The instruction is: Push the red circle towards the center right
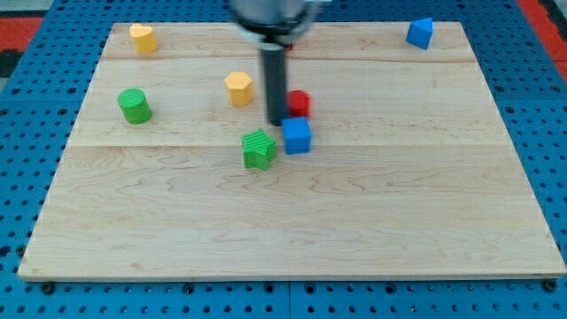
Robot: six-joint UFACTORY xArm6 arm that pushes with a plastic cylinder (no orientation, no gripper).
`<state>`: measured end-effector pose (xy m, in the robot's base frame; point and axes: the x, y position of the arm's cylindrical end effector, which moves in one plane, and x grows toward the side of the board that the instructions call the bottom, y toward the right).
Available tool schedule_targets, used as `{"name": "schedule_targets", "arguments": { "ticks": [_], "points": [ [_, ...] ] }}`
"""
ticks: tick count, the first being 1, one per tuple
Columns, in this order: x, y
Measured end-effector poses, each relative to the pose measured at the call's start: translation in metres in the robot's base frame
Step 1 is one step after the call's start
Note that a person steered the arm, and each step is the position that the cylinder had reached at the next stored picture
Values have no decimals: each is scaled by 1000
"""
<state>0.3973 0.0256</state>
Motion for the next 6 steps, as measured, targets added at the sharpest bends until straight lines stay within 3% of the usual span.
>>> {"name": "schedule_targets", "arguments": {
  "ticks": [1, 2, 3, 4, 5, 6],
  "points": [
    [-13, 24],
    [-45, -7],
    [-52, 98],
    [-13, 132],
    [-55, 108],
    [-83, 123]
  ]
}}
